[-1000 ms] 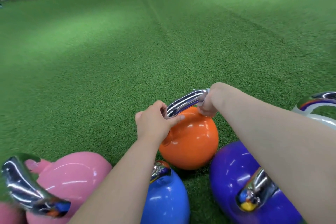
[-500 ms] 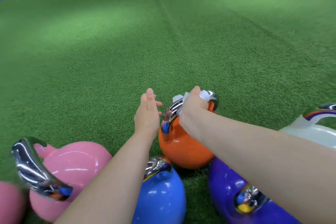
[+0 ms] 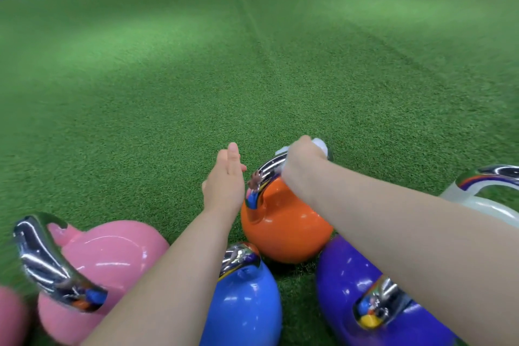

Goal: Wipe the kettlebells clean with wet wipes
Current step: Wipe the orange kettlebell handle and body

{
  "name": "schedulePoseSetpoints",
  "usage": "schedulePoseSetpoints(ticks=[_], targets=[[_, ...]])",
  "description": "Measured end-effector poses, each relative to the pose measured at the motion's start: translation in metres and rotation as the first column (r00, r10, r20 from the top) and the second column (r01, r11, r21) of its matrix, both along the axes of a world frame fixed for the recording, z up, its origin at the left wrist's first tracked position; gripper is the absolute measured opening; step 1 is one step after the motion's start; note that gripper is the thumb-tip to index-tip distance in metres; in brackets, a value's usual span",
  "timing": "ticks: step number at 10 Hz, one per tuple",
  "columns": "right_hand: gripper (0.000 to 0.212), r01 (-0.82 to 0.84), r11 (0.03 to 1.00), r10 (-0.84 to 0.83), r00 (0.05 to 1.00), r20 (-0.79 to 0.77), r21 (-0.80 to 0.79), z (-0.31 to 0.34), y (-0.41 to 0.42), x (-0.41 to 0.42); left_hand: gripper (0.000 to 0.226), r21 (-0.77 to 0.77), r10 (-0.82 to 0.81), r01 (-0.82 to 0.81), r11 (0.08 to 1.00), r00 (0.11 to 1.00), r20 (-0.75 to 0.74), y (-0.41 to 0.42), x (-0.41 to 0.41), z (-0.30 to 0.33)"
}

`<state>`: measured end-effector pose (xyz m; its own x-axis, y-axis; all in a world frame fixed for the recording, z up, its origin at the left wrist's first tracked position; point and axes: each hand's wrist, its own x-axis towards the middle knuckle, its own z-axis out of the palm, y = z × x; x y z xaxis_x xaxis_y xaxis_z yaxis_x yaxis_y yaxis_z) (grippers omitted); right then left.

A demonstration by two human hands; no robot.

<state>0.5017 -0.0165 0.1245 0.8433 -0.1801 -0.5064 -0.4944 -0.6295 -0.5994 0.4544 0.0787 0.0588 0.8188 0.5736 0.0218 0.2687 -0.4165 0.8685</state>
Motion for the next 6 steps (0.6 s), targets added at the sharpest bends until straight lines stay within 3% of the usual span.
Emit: schedulePoseSetpoints(ticks=[1,2,3,5,6], targets=[[0.055,0.439,0.673,-0.417,0.890,-0.185,0.596,-0.006,0.017,-0.012,0.043,-0.025,0.014,-0.013,1.000,1.000,0.015,-0.001,0.000,0.001],[0.063,0.527,0.469,-0.483,0.825,-0.293,0.709,-0.005,0.018,-0.019,0.041,-0.044,0.038,-0.036,0.998,0.998,0.039,0.001,0.000,0.000],[0.050,0.414,0.515,-0.230,0.910,-0.345,0.751,-0.004,0.000,-0.007,0.044,-0.047,0.049,-0.047,0.998,0.998,0.034,0.002,-0.001,0.001],[0.022,0.510,0.241,-0.220,0.857,-0.465,0.826,-0.006,-0.042,0.024,0.044,-0.041,0.043,-0.042,0.998,0.999,0.026,-0.001,-0.004,0.005],[0.025,0.095,0.905,-0.048,0.991,-0.122,0.415,0.008,-0.026,0.020,0.044,-0.045,0.049,-0.048,0.998,0.999,0.019,-0.002,-0.005,0.007]])
